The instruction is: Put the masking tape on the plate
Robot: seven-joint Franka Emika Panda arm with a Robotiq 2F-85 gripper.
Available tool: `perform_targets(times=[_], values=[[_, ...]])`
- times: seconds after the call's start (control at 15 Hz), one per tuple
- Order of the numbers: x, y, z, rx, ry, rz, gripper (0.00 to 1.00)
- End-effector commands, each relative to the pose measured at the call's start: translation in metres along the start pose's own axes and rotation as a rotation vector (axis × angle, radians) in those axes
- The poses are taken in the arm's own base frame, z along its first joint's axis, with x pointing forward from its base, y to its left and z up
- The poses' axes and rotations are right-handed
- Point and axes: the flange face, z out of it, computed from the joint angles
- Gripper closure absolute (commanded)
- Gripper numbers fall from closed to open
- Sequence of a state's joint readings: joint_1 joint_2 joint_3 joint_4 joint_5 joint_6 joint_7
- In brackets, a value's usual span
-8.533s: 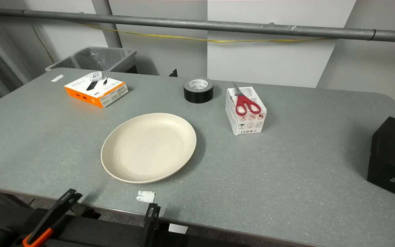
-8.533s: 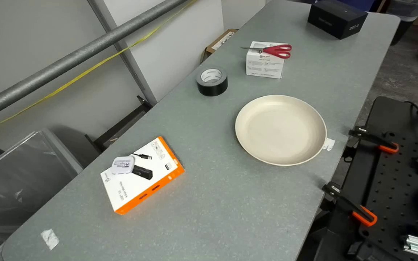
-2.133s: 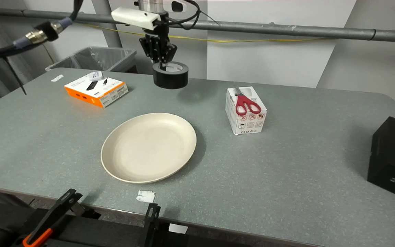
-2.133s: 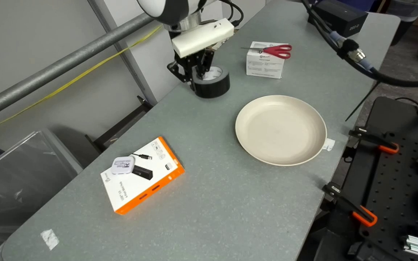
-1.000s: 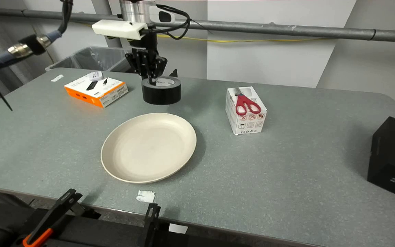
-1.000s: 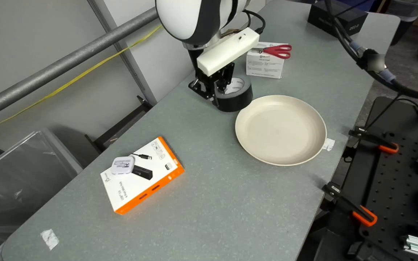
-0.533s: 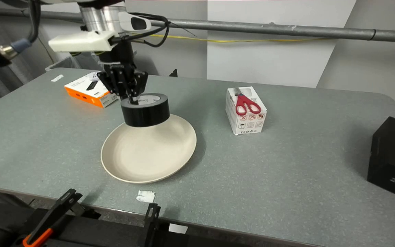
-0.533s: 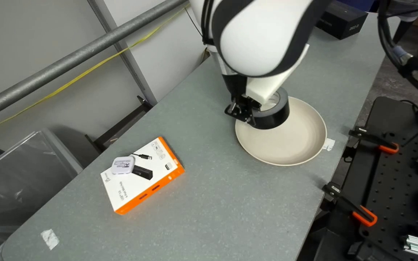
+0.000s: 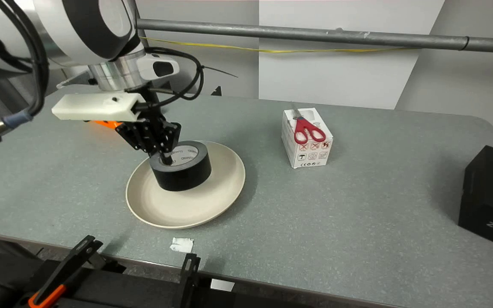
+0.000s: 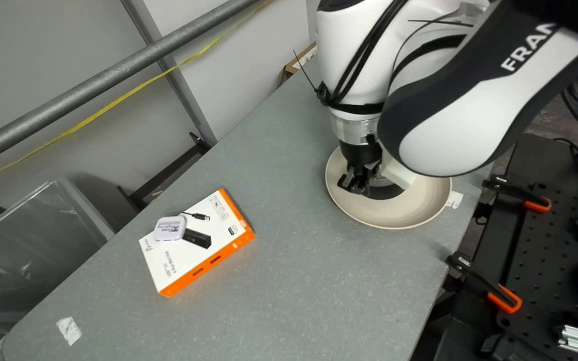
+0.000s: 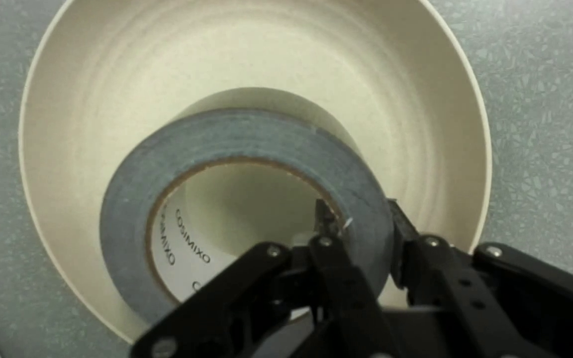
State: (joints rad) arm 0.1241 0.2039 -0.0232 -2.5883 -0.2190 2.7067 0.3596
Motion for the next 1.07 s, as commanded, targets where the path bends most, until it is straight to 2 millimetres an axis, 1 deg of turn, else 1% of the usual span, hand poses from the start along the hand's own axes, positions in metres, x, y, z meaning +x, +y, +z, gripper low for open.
perform_targets(times=[0.0, 0.27, 0.4, 0.47, 0.53, 0.6, 0.67, 0.93, 1.0], values=[[-0.005, 0.002, 0.012, -0.008, 0.061, -0.001, 0.94], [-0.003, 0.008, 0.024, -0.022, 0.093, 0.007, 0.94], [-0.003, 0.007, 0.025, -0.023, 0.106, 0.012, 0.94], [-0.004, 0.007, 0.026, -0.025, 0.101, 0.011, 0.63], [-0.006, 0.006, 0.025, -0.028, 0.094, 0.004, 0.49], [-0.009, 0.004, 0.026, -0.023, 0.081, -0.005, 0.43], [-0.012, 0.003, 0.026, -0.017, 0.072, -0.015, 0.34], [-0.022, -0.005, 0.024, 0.002, 0.05, -0.041, 0.05], [-0.023, -0.006, 0.023, 0.003, 0.046, -0.042, 0.01]])
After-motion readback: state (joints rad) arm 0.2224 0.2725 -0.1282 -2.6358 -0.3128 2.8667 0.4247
